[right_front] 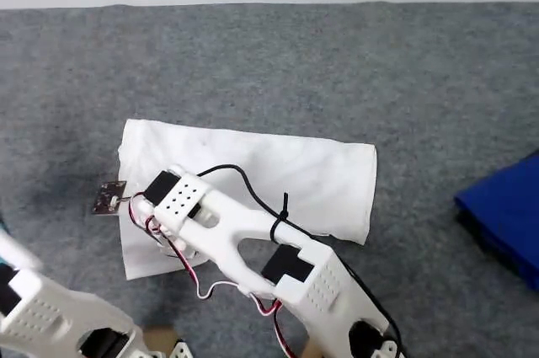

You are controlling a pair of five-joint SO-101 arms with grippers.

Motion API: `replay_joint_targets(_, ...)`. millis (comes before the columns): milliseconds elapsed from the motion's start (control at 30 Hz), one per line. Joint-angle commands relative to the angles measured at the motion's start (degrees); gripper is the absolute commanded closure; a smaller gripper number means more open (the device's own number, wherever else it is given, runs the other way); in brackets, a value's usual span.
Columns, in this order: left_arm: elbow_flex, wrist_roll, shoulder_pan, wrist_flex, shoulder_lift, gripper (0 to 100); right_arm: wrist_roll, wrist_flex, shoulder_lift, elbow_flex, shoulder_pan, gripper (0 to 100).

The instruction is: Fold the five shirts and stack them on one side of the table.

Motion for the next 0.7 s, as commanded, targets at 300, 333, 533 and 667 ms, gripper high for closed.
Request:
replay_joint_targets(300,-0.2,-0.1,0.2,-1.1,-3.2,100,3.0,9.6,-8.0,-2.5,-0.7,98.5)
replay_joint_targets(333,-0.2,-0.1,0.2,-1.1,-3.2,100,2.9,9.4,-8.0,-2.5,-0.7,98.4)
replay_joint_targets(533,-0.2,-0.1,0.3,-1.1,-3.1,100,2.5,8.7,-7.6,-2.5,-1.5,90.6)
replay_joint_targets(667,-0.2,-0.1,0.3,-1.1,-3.1,100,-1.5,8.7,-8.2,-4.5,-1.4,81.2)
